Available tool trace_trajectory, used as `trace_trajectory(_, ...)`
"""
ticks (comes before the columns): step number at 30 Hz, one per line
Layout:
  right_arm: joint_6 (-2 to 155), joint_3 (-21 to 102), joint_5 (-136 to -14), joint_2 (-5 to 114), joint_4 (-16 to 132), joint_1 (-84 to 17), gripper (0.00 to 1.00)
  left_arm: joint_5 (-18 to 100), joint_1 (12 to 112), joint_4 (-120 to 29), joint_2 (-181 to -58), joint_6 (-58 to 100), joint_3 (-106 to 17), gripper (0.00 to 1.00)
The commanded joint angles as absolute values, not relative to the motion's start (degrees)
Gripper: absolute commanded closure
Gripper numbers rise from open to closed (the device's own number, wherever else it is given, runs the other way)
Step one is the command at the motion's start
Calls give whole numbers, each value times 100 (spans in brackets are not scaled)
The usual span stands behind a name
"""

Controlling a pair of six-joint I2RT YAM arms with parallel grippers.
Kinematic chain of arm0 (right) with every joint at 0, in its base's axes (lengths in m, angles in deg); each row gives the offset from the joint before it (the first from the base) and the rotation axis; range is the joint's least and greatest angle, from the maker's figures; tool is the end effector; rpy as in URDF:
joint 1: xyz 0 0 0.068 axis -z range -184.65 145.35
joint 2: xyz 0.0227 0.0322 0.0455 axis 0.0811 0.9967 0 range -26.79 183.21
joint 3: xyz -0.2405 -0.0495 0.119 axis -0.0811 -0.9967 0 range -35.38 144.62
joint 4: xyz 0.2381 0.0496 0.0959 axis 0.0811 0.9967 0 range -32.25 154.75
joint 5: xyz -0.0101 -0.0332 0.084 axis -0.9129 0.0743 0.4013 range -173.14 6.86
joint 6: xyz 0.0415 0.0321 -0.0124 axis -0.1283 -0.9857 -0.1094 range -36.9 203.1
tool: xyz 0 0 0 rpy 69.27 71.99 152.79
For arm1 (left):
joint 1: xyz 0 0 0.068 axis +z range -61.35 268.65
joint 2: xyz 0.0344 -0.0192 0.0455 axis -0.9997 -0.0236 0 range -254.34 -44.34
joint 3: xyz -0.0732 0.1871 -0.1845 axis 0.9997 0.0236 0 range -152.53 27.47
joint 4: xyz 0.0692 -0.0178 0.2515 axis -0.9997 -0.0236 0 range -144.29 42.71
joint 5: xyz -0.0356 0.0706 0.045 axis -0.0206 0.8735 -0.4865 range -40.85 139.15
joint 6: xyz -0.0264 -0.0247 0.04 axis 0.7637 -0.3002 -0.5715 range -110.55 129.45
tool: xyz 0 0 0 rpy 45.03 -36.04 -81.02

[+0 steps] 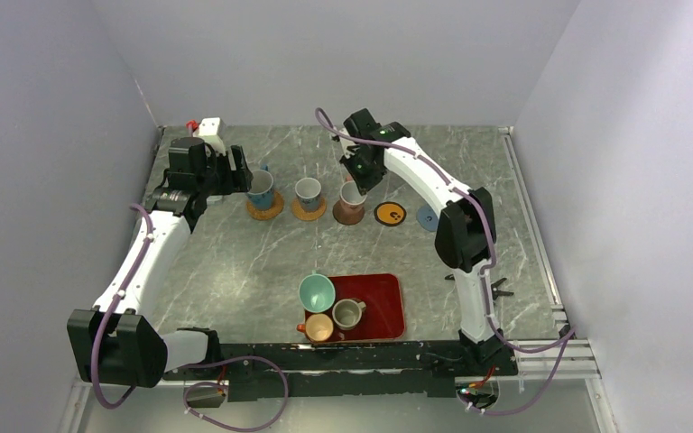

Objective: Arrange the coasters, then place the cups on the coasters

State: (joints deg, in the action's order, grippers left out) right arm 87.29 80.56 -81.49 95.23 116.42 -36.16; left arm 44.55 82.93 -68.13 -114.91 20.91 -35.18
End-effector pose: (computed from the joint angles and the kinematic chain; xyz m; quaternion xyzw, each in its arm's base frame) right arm 0.3888 0.2395 0.2719 -0.3021 0.9278 0.0653 0.2091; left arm 0.2775 -0.0307 0.3355 -0.0227 0.8598 -0.1102 0.4981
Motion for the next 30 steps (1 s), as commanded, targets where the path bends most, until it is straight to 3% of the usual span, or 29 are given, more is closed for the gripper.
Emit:
trace_trajectory(1,8804,8476,-8130,9629,11576,-3622,100,4528,8269,-6724,-11368,2033,-3673,21)
trace_trajectory(30,8963,8961,-8173,10353,11547,-3571,100,4554,8276,-6724,-11380,2015,-3676,21)
